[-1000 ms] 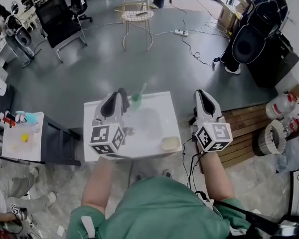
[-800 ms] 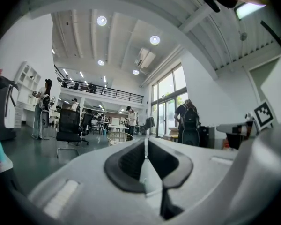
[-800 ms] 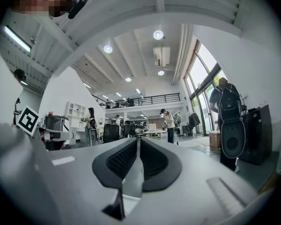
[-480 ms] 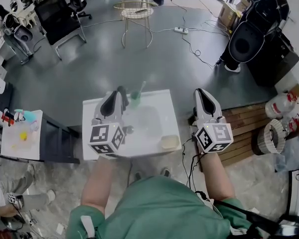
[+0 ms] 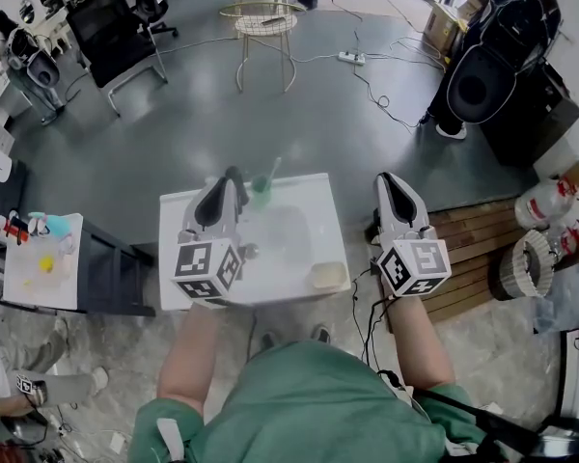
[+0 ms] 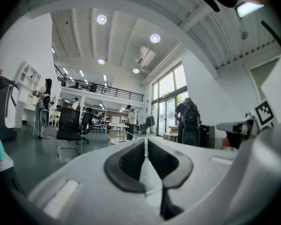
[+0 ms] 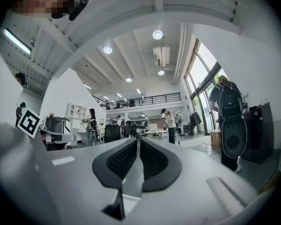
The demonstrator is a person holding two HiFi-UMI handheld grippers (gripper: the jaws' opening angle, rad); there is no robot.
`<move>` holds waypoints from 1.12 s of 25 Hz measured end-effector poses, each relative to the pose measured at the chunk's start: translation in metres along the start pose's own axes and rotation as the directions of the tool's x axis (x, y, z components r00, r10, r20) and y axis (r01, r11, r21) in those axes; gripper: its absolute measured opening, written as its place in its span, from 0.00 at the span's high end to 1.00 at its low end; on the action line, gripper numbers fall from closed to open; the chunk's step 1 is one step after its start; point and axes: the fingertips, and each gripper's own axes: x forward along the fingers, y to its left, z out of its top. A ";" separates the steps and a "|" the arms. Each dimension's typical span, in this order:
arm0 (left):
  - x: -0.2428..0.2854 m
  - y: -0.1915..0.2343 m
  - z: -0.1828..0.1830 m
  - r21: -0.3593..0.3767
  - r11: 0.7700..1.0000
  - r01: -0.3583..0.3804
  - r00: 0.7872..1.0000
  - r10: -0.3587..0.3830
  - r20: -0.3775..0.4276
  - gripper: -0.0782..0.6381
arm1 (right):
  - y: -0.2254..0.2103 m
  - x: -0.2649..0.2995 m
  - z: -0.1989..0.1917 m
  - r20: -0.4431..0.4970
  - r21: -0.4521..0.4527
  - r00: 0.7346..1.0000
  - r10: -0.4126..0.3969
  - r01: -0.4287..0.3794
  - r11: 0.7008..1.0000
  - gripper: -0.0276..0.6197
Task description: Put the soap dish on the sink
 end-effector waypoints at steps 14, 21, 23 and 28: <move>0.005 -0.008 -0.002 0.003 1.000 -0.003 1.000 0.003 -0.003 0.87 | -0.008 0.000 0.000 0.002 0.014 1.000 0.010 -0.010 1.000 0.93; 0.008 -0.017 -0.006 0.005 1.000 -0.005 1.000 0.005 -0.010 0.87 | -0.018 -0.005 -0.001 0.006 0.026 1.000 0.010 -0.010 1.000 0.93; 0.009 -0.018 -0.005 0.007 1.000 -0.005 1.000 0.005 -0.010 0.87 | -0.018 -0.005 -0.001 0.009 0.026 1.000 0.009 -0.009 1.000 0.93; 0.009 -0.023 -0.006 0.007 1.000 -0.006 1.000 0.006 -0.010 0.87 | -0.024 -0.008 0.001 0.015 0.027 1.000 0.001 -0.002 1.000 0.93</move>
